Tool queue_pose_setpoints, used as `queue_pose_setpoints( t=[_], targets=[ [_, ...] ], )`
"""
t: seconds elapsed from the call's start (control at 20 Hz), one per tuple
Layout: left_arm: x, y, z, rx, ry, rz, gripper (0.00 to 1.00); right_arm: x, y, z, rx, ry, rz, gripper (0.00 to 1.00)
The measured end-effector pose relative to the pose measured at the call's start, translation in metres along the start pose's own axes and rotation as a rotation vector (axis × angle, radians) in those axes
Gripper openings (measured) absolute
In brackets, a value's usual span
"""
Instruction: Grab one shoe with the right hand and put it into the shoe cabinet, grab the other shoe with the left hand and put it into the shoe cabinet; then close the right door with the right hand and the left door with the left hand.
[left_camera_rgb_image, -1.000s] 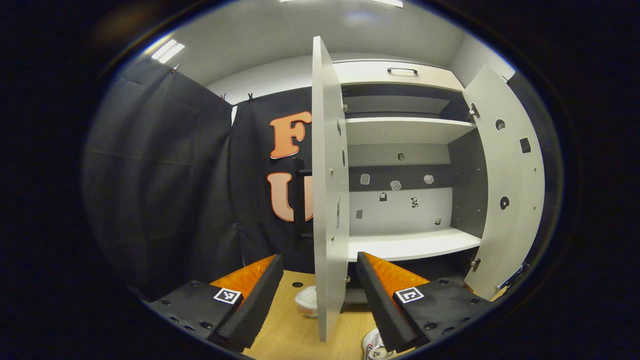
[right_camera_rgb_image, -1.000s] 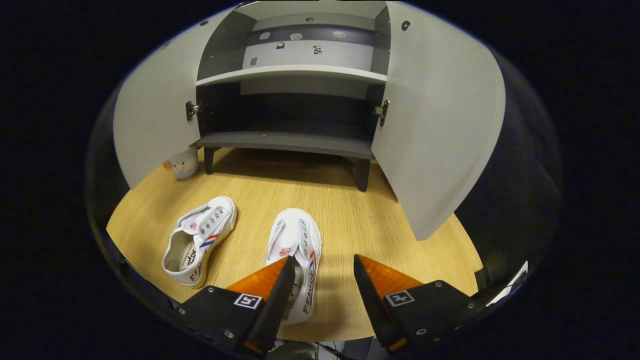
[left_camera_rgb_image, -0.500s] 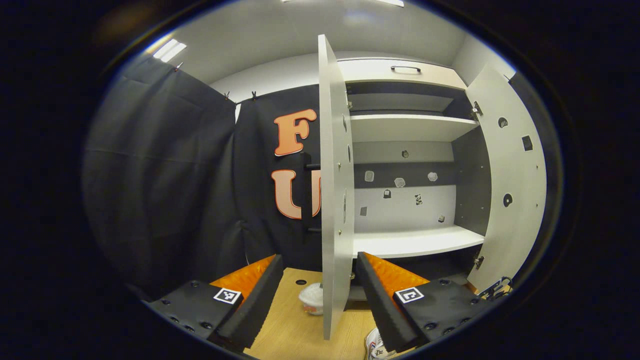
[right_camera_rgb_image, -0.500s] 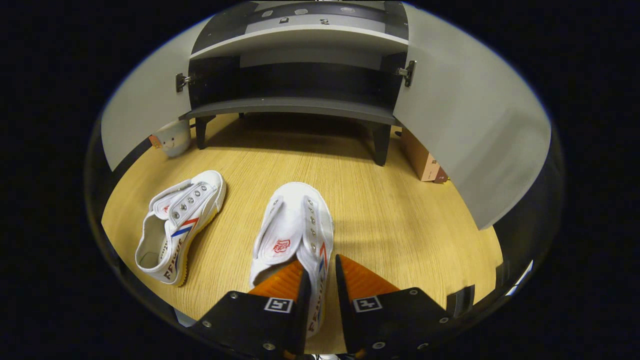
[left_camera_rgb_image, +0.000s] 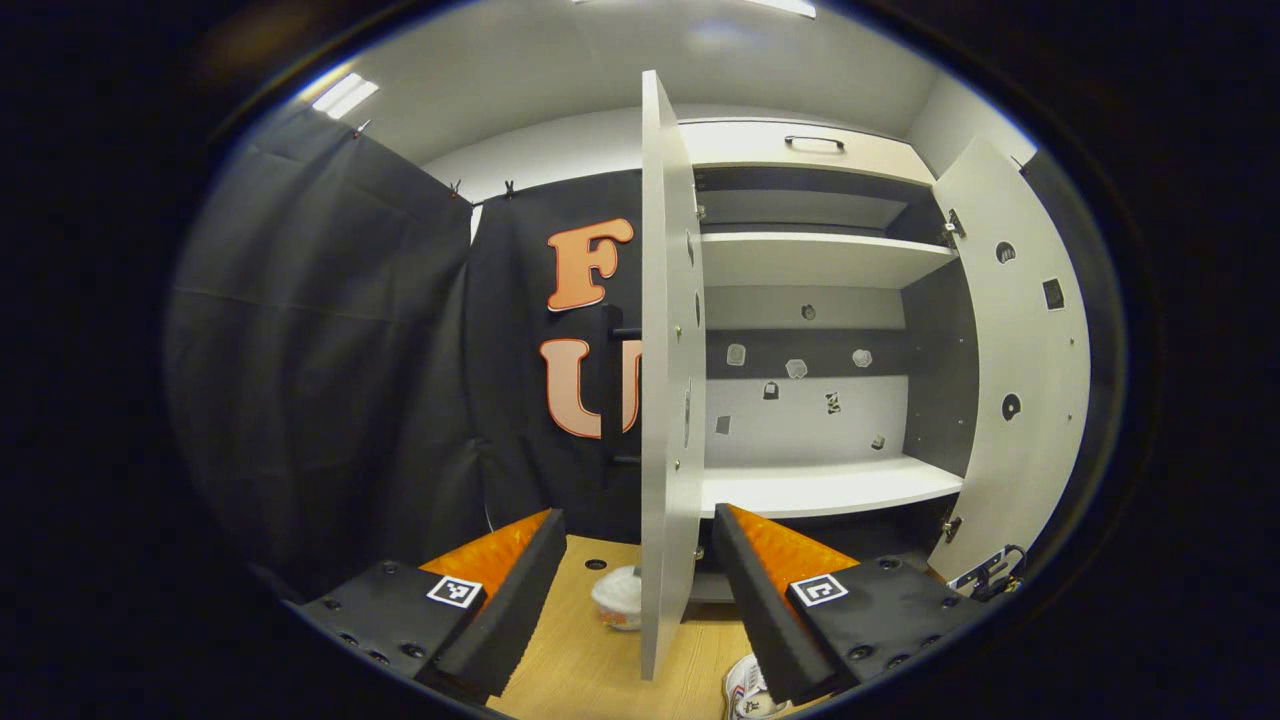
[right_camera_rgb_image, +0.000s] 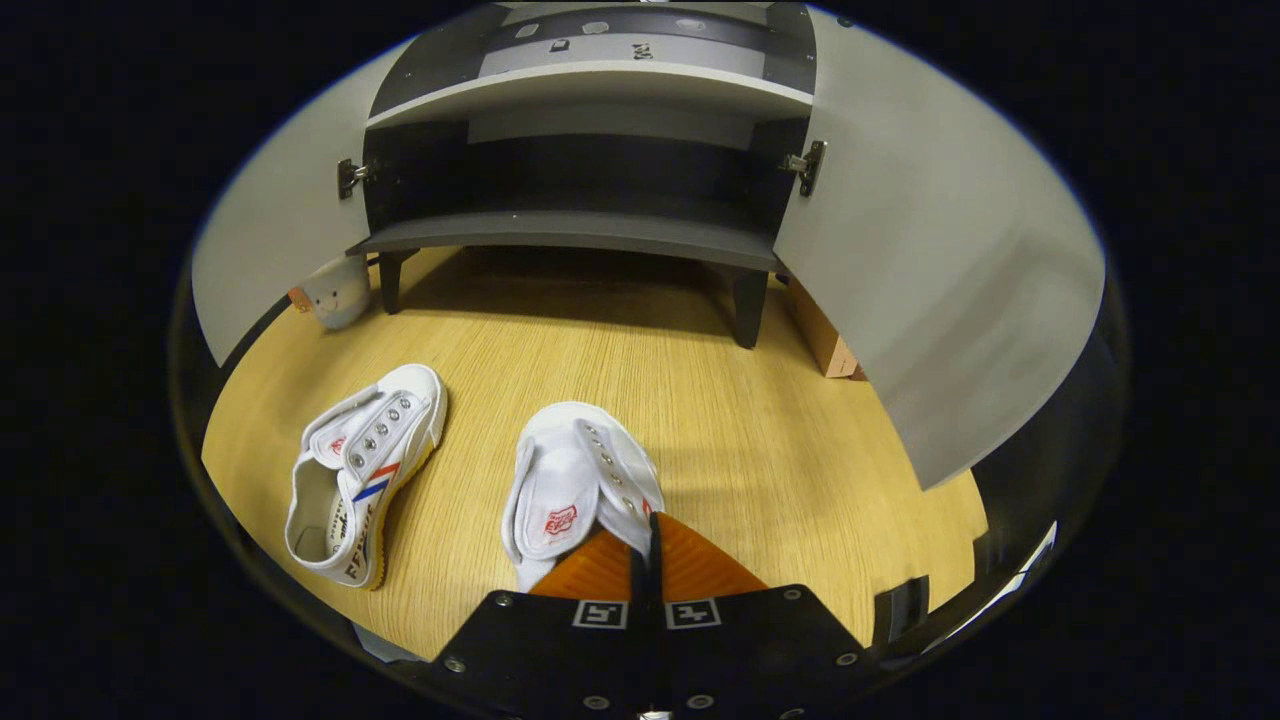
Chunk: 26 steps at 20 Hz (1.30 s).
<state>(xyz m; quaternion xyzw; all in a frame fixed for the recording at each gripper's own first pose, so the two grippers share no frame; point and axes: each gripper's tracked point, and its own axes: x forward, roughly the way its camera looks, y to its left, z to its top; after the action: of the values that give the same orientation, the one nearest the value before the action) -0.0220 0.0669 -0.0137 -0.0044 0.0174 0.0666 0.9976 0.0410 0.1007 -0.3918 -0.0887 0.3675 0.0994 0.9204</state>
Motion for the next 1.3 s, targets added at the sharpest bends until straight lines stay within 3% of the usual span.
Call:
queue_pose_setpoints(
  t=[0.05,0.4,0.7,1.3],
  targets=[
    [0.001,0.0,0.0,0.0,-0.001,-0.003,0.93,-0.006,0.0,0.009,0.01,-0.013,0.001,0.0],
    [0.006,0.0,0.004,-0.004,-0.015,-0.02,0.94,-0.048,0.011,0.088,0.102,-0.101,0.016,0.0],
    [0.005,0.002,0.003,0.013,-0.019,-0.031,0.96,-0.107,0.012,0.188,0.192,-0.185,0.059,0.0],
    [0.0,-0.003,0.002,0.005,-0.021,-0.059,0.94,-0.156,0.012,0.367,0.246,-0.424,0.089,0.0]
  ],
)
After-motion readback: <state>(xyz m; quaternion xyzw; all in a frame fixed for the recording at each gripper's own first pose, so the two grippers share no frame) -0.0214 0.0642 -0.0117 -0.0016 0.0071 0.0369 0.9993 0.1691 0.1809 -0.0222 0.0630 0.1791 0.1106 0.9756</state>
